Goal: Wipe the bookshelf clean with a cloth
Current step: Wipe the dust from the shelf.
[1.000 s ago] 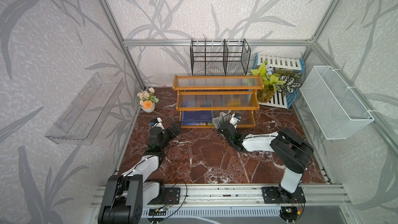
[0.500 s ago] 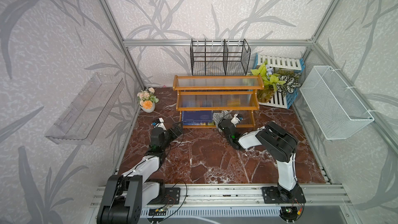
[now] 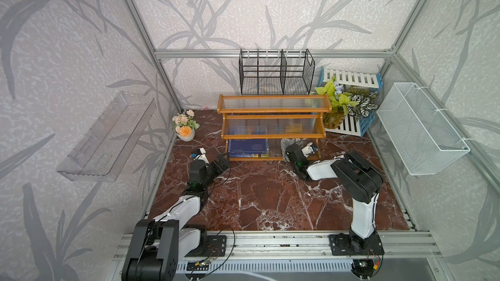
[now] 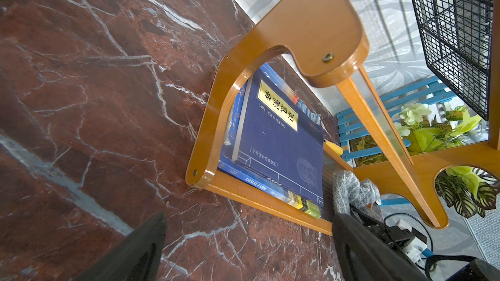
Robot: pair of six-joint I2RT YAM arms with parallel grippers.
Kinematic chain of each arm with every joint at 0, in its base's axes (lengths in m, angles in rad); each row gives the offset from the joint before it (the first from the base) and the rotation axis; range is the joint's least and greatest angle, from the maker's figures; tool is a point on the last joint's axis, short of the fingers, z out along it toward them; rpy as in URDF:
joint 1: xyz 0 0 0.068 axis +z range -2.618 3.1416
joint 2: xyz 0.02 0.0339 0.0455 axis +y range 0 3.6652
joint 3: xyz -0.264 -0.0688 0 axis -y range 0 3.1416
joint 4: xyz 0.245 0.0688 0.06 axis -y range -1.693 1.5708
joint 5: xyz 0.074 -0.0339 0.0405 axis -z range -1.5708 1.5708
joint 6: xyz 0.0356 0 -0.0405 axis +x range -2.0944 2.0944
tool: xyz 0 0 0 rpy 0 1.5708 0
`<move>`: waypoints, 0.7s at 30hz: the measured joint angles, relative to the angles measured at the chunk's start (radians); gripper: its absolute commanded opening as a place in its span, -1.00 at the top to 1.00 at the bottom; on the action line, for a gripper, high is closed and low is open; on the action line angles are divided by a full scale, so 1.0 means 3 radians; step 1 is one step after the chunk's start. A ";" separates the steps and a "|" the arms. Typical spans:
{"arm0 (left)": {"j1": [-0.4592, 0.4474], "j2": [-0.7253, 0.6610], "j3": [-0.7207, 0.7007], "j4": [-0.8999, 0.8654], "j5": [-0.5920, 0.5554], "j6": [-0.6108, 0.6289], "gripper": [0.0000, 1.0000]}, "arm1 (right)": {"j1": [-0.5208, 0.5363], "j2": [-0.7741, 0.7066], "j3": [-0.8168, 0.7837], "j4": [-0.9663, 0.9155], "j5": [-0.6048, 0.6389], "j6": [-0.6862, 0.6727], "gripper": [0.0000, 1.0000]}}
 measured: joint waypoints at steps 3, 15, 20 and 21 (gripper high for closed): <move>0.0000 0.0000 0.0000 -0.0001 -0.0004 0.0000 -1.00 | -0.0100 -0.0211 -0.0189 -0.0181 0.0135 0.0144 1.00; -0.0001 -0.0039 -0.0019 -0.0018 -0.0029 0.0000 -1.00 | -0.0249 -0.0385 -0.0304 -0.0340 -0.0003 0.0018 1.00; -0.0001 -0.0048 -0.0019 -0.0018 -0.0037 0.0001 -1.00 | -0.0141 -0.0020 0.0123 -0.0196 -0.0334 -0.0172 1.00; -0.0001 -0.0048 -0.0019 -0.0017 -0.0038 0.0001 -1.00 | -0.0089 0.0038 0.0196 -0.0182 -0.0384 -0.0189 1.00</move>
